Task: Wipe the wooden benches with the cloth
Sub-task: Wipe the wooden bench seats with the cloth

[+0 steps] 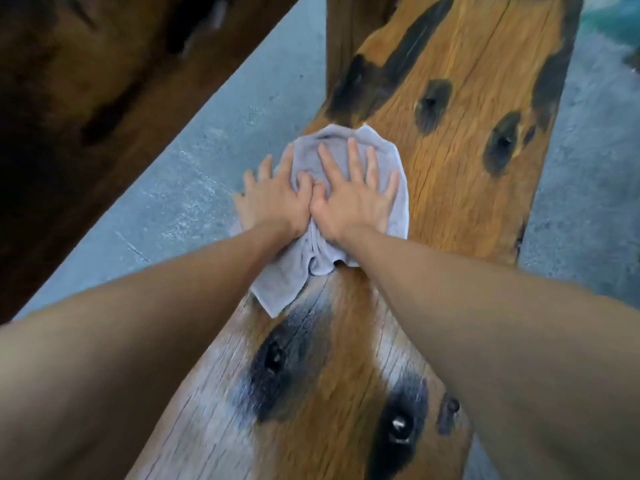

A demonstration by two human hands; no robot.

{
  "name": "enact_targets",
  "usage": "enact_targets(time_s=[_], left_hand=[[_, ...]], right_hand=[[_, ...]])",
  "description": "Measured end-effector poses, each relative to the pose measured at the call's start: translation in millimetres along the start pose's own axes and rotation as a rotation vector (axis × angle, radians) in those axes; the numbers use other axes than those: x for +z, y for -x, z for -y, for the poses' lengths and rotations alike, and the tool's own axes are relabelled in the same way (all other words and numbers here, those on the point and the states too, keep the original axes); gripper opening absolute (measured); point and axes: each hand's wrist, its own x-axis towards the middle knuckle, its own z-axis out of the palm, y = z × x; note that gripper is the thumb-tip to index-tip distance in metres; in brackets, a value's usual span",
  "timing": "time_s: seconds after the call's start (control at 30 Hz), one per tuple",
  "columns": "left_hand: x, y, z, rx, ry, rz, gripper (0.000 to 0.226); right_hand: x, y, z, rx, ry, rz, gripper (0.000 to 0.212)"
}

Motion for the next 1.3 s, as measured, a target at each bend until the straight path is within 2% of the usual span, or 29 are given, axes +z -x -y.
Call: enact_targets(time_s=[0.13,0.23,0.33,0.53,0.63,0.77,1.0,1.17,1.3], left_hand=[[1,-65,-27,0.018,0.019,-0.008,0.054],[1,-48,-25,0.057,0.033,0.037,0.060],[8,21,-18,0.129,-0.051,0.009,0.067],[33,244,-3,0.248,-0.094,0.053,0.063],[43,289,0,0.219,-0.077,0.034,0.065],[38,242,-9,0.364,-0.134,0.081,0.065],[39,122,-68,0.462,-0.172,0.088,0.067],[46,-8,-148,0.360,-0.126,0.034,0.064],[51,-143,-218,0.311,-0.097,-0.013,0.066]], right_hand=[[-10,-74,-4,-0.060,0.028,0.042,0.059],[-10,-61,-15,-0.104,0.053,0.038,0.059],[-10,4,-33,-0.010,0.020,-0.018,0.062],[-3,240,-81,0.271,0.007,-0.024,0.062],[4,277,-97,0.290,-0.032,-0.002,0.065],[3,247,-108,0.263,-0.012,0.007,0.063],[-18,150,-138,0.137,0.065,0.001,0.062],[-58,-22,-172,-0.045,0.088,-0.039,0.061],[-76,-178,-190,0.029,0.083,-0.072,0.061]])
